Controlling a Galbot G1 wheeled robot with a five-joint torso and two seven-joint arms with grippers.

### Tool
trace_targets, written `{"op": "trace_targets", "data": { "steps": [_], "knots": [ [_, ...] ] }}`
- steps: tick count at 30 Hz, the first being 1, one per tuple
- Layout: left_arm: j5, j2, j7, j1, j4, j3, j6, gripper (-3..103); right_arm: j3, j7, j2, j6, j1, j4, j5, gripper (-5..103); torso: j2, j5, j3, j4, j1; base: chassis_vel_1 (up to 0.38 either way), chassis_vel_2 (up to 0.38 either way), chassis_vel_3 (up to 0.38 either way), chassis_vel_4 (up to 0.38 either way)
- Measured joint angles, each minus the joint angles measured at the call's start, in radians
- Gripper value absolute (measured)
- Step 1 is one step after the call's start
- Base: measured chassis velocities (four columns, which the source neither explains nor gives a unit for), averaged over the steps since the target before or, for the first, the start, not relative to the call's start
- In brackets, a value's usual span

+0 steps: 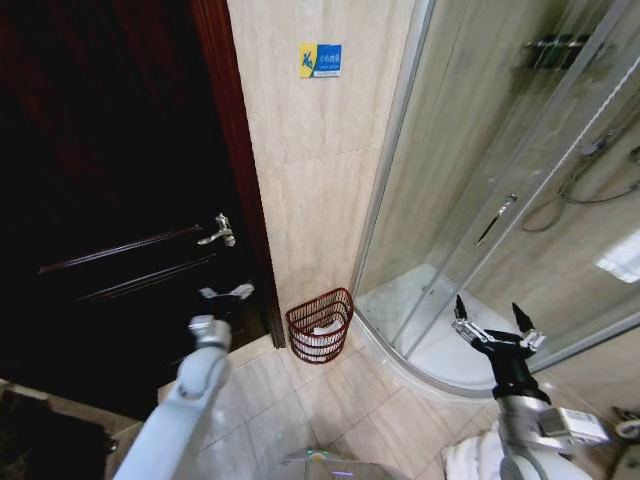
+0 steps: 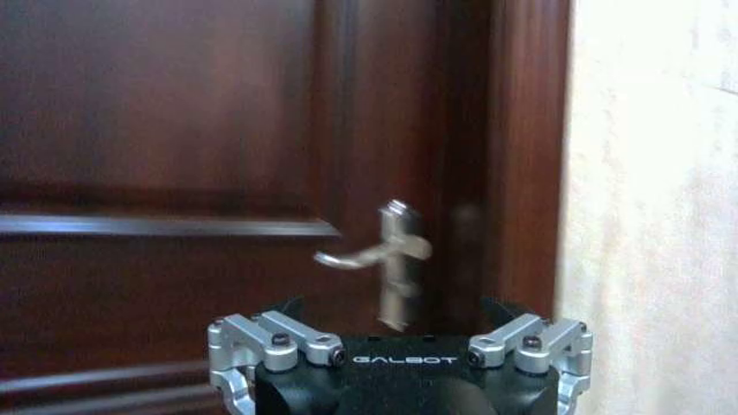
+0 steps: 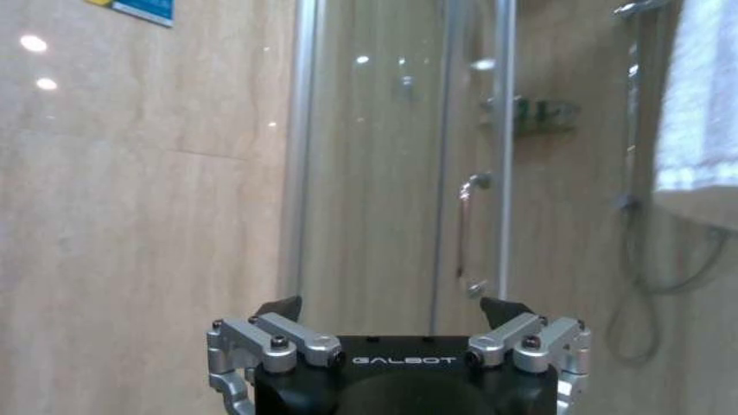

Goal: Discard the used towel into the hamper.

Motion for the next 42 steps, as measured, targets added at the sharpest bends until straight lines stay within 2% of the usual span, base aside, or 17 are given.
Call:
{"op": "trace_targets", "data": {
  "steps": [2, 6, 7, 9, 10, 12, 14, 16, 21, 24, 25, 28, 29, 32, 33, 35, 42],
  "knots": [
    [-0.023, -0.008, 0.016, 0.067, -0.018, -0.024, -0.016, 100, 0.007, -0.040, -0.004, 0.001, -0.008, -0.006, 0.031, 100, 0.000, -0.0002, 0.000, -0.0001, 0.000, 0.000, 0.000, 0.000, 0.000],
    [-0.026, -0.040, 0.055, 0.121, -0.053, -0.008, 0.014, 100, 0.012, -0.109, -0.012, 0.009, 0.001, -0.013, 0.052, 100, 0.000, -0.0002, 0.000, 0.0000, 0.000, 0.000, 0.000, 0.000, 0.000],
    [0.000, -0.060, 0.080, 0.121, -0.065, -0.008, 0.033, 100, 0.014, -0.132, -0.012, 0.014, 0.005, -0.014, 0.055, 100, 0.000, -0.0001, 0.000, 0.0000, 0.000, 0.000, 0.000, 0.000, 0.000],
    [0.125, -0.125, 0.137, 0.103, -0.076, -0.026, 0.050, 100, 0.015, -0.171, -0.006, 0.030, 0.005, -0.016, 0.059, 100, 0.000, 0.0000, 0.000, -0.0004, 0.000, 0.000, 0.000, 0.000, 0.000],
    [0.125, -0.125, 0.137, 0.103, -0.076, -0.026, 0.050, 100, 0.015, -0.171, -0.006, 0.030, 0.005, -0.016, 0.059, 100, 0.000, 0.0000, 0.000, -0.0004, 0.000, 0.000, 0.000, 0.000, 0.000],
    [0.220, -0.180, 0.185, 0.086, -0.069, -0.053, 0.022, 100, 0.014, -0.196, -0.001, 0.062, 0.001, -0.029, 0.059, 100, 0.000, -0.0001, 0.000, -0.0004, 0.000, 0.000, 0.000, 0.000, 0.000],
    [0.224, -0.186, 0.200, 0.081, -0.062, -0.059, 0.011, 100, 0.014, -0.207, -0.001, 0.073, 0.001, -0.038, 0.059, 100, 0.000, 0.0001, 0.000, -0.0003, 0.000, 0.000, 0.000, 0.000, 0.000],
    [0.188, -0.183, 0.223, 0.073, -0.042, -0.070, -0.012, 100, 0.012, -0.245, -0.001, 0.100, -0.003, -0.056, 0.069, 100, 0.000, 0.0000, 0.000, -0.0002, 0.000, 0.000, 0.000, 0.000, 0.000],
    [0.142, -0.179, 0.236, 0.053, -0.037, -0.083, 0.002, 100, -0.022, -0.271, 0.000, 0.112, -0.021, -0.055, 0.092, 100, 0.000, 0.0001, 0.000, -0.0001, 0.000, 0.000, 0.000, 0.000, 0.000],
    [0.129, -0.174, 0.232, 0.029, -0.037, -0.068, 0.039, 100, -0.080, -0.202, 0.000, 0.108, -0.029, -0.036, 0.050, 100, 0.000, -0.0001, 0.000, -0.0002, 0.000, 0.000, 0.000, 0.000, 0.000],
    [0.129, -0.174, 0.232, 0.029, -0.037, -0.068, 0.039, 100, -0.080, -0.202, 0.000, 0.108, -0.029, -0.036, 0.050, 100, 0.000, -0.0001, 0.000, -0.0002, 0.000, 0.000, 0.000, 0.000, 0.000],
    [0.142, -0.172, 0.216, 0.004, -0.035, -0.028, 0.062, 100, -0.129, -0.077, 0.000, 0.079, -0.006, -0.035, -0.010, 100, 0.000, 0.0000, 0.000, -0.0002, 0.000, 0.000, 0.000, 0.000, 0.000],
    [0.142, -0.172, 0.216, 0.004, -0.035, -0.028, 0.062, 100, -0.129, -0.077, 0.000, 0.079, -0.006, -0.035, -0.010, 100, 0.000, 0.0000, 0.000, -0.0002, 0.000, 0.000, 0.000, 0.000, 0.000],
    [0.154, -0.188, 0.202, -0.001, -0.041, 0.009, 0.076, 100, -0.187, 0.062, 0.000, 0.036, 0.012, -0.036, -0.032, 100, 0.000, 0.0000, 0.000, -0.0002, 0.000, 0.000, 0.000, 0.000, 0.000],
    [0.154, -0.188, 0.202, -0.001, -0.041, 0.009, 0.076, 100, -0.187, 0.062, 0.000, 0.036, 0.012, -0.036, -0.032, 100, 0.000, 0.0000, 0.000, -0.0002, 0.000, 0.000, 0.000, 0.000, 0.000],
    [0.160, -0.190, 0.196, 0.001, -0.044, 0.029, 0.080, 100, -0.250, 0.145, 0.000, 0.025, 0.013, -0.039, -0.063, 100, 0.000, 0.0001, 0.000, -0.0001, 0.000, 0.000, 0.000, 0.000, 0.000],
    [0.160, -0.185, 0.184, 0.006, -0.061, 0.040, 0.085, 100, -0.316, 0.152, -0.038, 0.046, -0.065, -0.029, -0.088, 100, 0.000, 0.0000, 0.000, -0.0001, 0.000, 0.000, 0.000, 0.000, 0.000]
  ]
}}
